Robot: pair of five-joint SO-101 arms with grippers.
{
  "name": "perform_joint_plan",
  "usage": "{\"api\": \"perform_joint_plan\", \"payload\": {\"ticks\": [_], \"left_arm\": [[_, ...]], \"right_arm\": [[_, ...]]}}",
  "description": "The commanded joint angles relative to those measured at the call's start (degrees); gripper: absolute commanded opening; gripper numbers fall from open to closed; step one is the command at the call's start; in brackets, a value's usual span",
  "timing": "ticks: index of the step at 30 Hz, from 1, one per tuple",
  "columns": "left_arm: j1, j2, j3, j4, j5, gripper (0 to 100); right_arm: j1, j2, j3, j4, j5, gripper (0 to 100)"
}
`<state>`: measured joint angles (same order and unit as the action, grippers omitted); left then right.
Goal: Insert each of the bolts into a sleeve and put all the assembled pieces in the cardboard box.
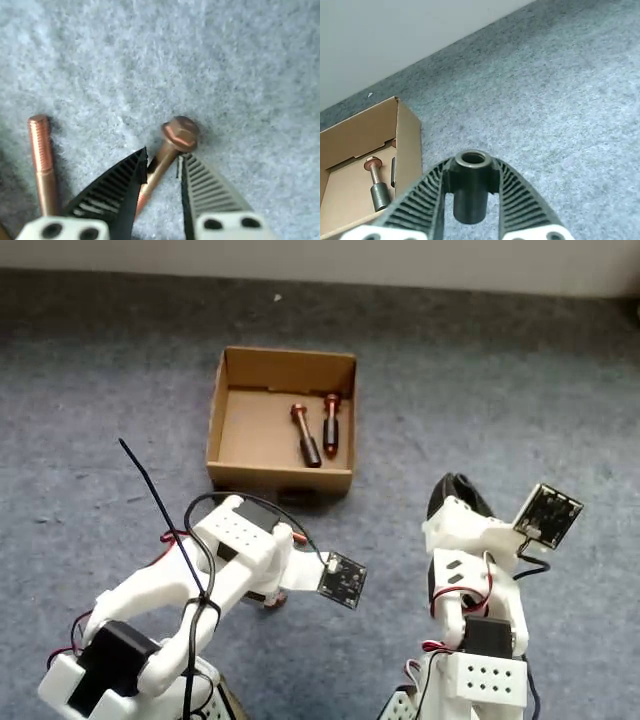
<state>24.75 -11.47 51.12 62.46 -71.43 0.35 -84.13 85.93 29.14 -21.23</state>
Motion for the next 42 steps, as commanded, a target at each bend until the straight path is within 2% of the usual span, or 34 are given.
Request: {"api": "perform_joint_plan", "payload": {"ticks": [1, 3, 9, 19, 25, 32, 42], "left_arm": [[0.8, -0.6, 0.9, -0.4, 1.0, 4], [0.8, -0.8, 1.2, -0.2, 1.9, 1], [0.4, -3.7, -1.4, 0.0, 13.8, 1], [-2.1, -33.5, 0.7, 1.3, 34.2, 1], [-6.5, -53.2, 3.8, 1.3, 50.6, 1], [-11.4, -74.0, 10.2, -2.5, 64.5, 1], [-11.0, -88.7, 18.4, -14.8, 75.8, 1]], "right_arm": [[0.4, -1.2, -1.0, -1.5, -0.1, 0.9], [0.4, -1.2, -1.0, -1.5, -0.1, 0.9], [0.4, -1.2, -1.0, -1.5, -0.1, 0.9], [-1.1, -1.2, -1.0, -1.5, 0.0, 0.9], [-7.6, -1.3, -0.9, -1.2, 6.7, 0.9], [-19.5, -1.3, -0.9, 3.5, 12.1, 0.6], [-34.6, -1.3, 0.3, 3.5, 16.9, 0.5]]}}
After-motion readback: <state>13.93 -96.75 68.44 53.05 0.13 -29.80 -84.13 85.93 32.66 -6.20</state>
